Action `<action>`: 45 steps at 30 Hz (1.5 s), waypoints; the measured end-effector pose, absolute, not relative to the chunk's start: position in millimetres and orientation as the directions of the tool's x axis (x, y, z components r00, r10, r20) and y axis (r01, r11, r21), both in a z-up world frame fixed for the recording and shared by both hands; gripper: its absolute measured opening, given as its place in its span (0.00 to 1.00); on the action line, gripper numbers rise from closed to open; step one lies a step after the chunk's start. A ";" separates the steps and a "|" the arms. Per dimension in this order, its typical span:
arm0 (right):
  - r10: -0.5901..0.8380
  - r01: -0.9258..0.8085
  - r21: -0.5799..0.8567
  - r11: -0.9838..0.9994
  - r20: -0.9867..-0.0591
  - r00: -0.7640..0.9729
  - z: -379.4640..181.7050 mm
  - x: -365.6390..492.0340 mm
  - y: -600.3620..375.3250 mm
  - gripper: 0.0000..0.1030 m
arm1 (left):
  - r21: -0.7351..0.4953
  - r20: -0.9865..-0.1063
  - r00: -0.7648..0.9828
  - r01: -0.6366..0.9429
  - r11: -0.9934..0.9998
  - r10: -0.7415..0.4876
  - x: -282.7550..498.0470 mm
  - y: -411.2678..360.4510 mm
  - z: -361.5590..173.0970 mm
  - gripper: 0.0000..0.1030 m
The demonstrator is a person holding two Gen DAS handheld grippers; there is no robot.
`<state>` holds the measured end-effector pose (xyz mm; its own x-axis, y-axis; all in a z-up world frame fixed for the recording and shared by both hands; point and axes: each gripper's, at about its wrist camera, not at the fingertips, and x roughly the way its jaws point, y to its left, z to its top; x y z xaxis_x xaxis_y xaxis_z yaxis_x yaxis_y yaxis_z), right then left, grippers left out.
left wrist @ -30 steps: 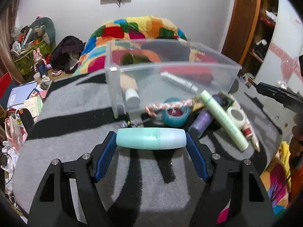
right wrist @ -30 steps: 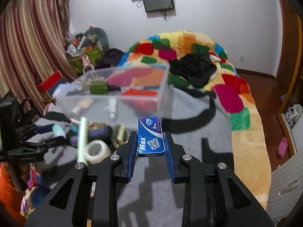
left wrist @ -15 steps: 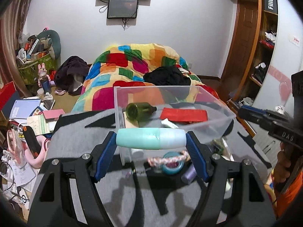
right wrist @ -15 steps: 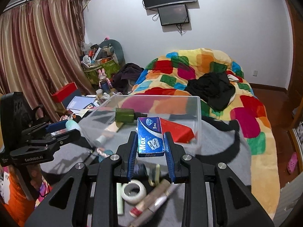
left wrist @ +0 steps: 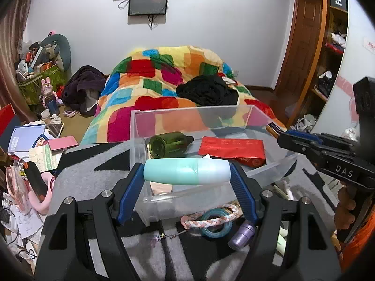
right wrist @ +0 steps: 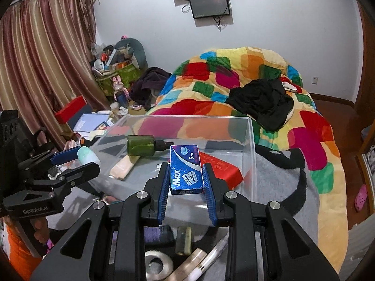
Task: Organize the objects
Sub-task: 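Drop the mint-green bottle with the left gripper while the right drops the Max box in the box, then grasp the pale green tube with the left gripper while the right grasps the white pen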
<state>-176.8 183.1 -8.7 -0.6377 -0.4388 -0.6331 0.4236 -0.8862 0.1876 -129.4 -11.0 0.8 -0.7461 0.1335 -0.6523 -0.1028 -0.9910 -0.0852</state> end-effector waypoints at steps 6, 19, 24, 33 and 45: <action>-0.413 0.415 0.175 -0.893 -0.686 -0.599 -20.2 -192.9 174.2 0.25 | -0.077 -0.682 -0.718 -0.114 -0.991 0.135 -143.5 -4.8 -9.2 0.71; -0.414 0.430 0.167 -0.887 -0.700 -0.582 -23.5 -186.9 171.9 0.31 | -0.107 -0.684 -0.711 -0.119 -0.987 0.160 -140.5 -8.4 -7.1 0.81; -0.413 0.435 0.145 -0.888 -0.666 -0.621 -10.8 -167.5 177.7 0.40 | -0.094 -0.662 -0.732 -0.127 -0.987 0.158 -126.8 -4.5 0.5 0.82; -0.376 0.403 0.114 -0.908 -0.645 -0.665 -10.5 -127.3 199.2 0.48 | -0.076 -0.633 -0.758 -0.143 -0.987 0.159 -91.1 16.3 3.0 0.90; -0.381 0.344 0.215 -0.914 -0.745 -0.547 -71.1 -93.4 226.4 0.49 | -0.161 -0.708 -0.657 -0.207 -0.965 0.259 -49.9 55.0 -39.6 0.89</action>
<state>-93.4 226.4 -71.1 -0.5471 -0.3809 -0.7454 0.3436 -0.9142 0.2149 -49.9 55.0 -39.6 -0.6567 0.2589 -0.7083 -0.2068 -0.9650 -0.1610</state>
